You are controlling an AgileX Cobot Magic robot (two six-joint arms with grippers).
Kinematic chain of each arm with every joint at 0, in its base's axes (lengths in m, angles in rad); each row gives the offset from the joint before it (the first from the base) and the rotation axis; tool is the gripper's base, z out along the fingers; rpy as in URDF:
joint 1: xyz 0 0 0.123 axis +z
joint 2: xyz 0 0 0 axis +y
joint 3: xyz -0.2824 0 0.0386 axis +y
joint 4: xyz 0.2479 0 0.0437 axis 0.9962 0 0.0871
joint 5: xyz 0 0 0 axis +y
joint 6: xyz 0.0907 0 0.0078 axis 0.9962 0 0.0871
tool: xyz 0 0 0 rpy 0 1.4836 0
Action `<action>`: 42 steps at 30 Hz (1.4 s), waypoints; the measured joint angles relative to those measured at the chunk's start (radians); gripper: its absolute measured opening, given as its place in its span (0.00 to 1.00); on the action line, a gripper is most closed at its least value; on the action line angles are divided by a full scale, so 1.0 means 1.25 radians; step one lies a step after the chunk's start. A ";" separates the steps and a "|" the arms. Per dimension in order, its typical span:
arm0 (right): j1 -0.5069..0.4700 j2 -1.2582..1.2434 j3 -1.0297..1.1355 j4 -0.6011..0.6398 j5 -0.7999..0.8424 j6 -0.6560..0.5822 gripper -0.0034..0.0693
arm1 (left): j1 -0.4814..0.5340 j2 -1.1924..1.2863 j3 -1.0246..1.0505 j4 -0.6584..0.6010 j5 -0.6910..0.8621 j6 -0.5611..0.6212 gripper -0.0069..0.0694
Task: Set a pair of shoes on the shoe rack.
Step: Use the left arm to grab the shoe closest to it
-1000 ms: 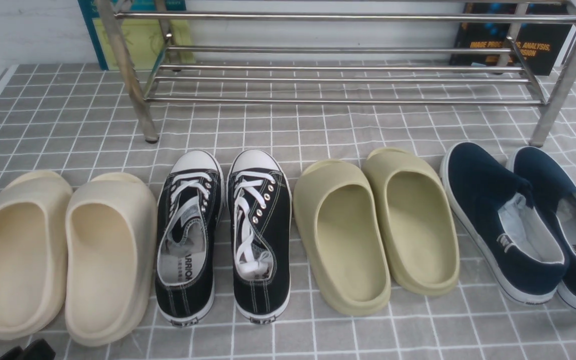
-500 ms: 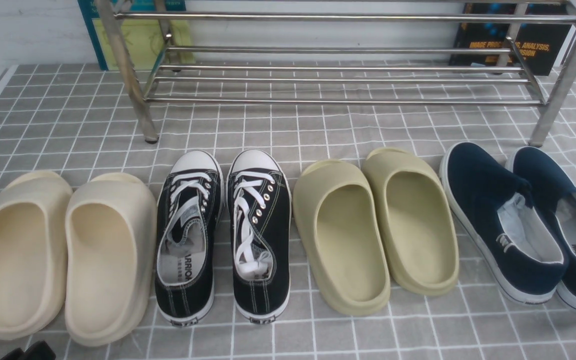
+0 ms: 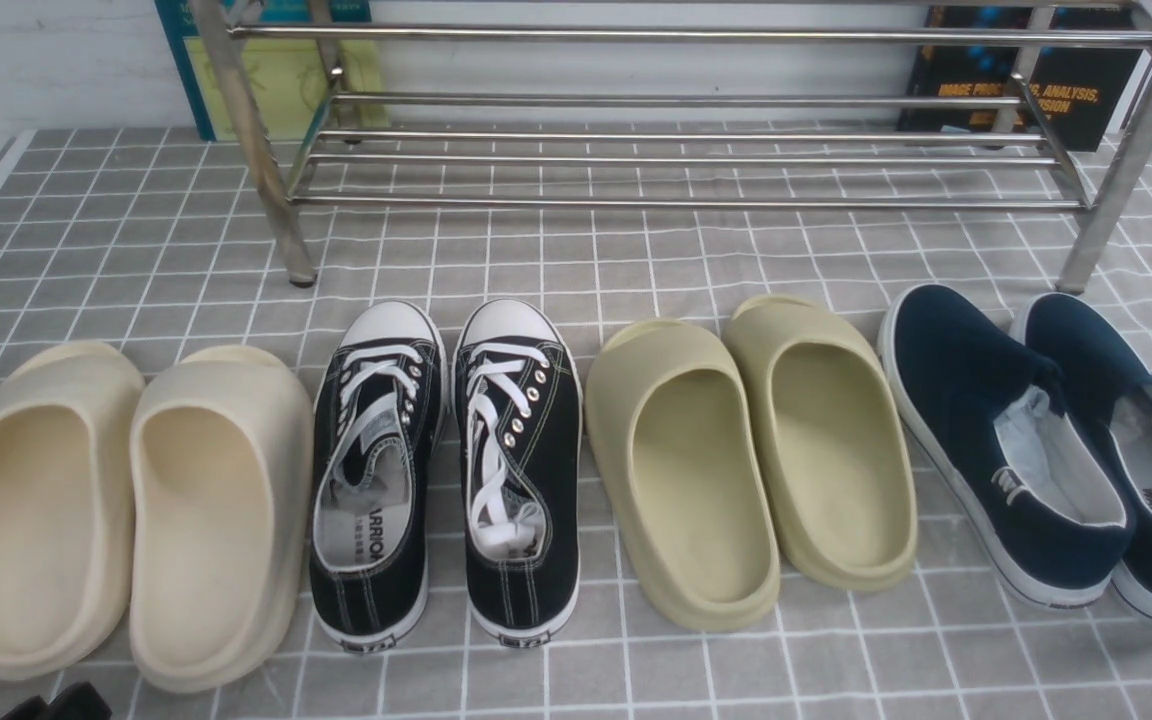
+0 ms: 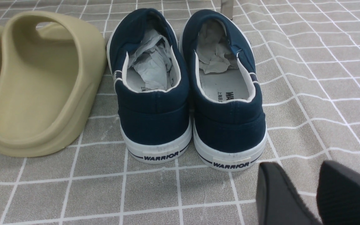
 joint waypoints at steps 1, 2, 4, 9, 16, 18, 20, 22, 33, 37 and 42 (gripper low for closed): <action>0.000 0.000 0.000 0.000 0.000 0.000 0.38 | 0.000 0.000 0.000 0.000 0.000 0.000 0.40; 0.000 0.000 0.000 0.000 0.000 0.000 0.38 | 0.000 0.000 0.000 0.000 0.000 0.000 0.40; 0.000 0.000 0.000 0.000 0.000 0.000 0.38 | 0.000 0.000 0.000 0.001 0.000 0.000 0.40; 0.000 0.000 0.000 0.000 0.000 0.000 0.38 | 0.000 0.000 0.000 0.001 0.000 0.000 0.40; 0.000 0.000 0.000 0.000 0.000 0.000 0.38 | 0.000 0.000 0.000 -0.165 -0.007 -0.045 0.40; 0.000 0.000 0.000 0.000 0.000 0.000 0.38 | 0.000 0.000 0.000 -0.299 -0.017 -0.091 0.40; 0.000 0.000 0.000 0.000 0.000 0.000 0.38 | 0.000 0.000 0.000 -0.370 -0.026 -0.113 0.40; 0.000 0.000 0.000 0.000 0.000 0.000 0.38 | 0.000 0.000 0.000 -0.543 -0.040 -0.141 0.40; 0.000 0.000 0.000 0.000 0.000 0.000 0.38 | 0.000 0.000 -0.001 -0.669 -0.115 -0.133 0.40; 0.000 0.000 0.000 0.000 0.000 0.000 0.38 | 0.000 0.000 -0.074 -0.642 -0.061 -0.038 0.40; 0.000 0.000 0.000 0.000 0.000 0.000 0.38 | 0.000 0.058 -0.235 -0.485 0.030 0.031 0.33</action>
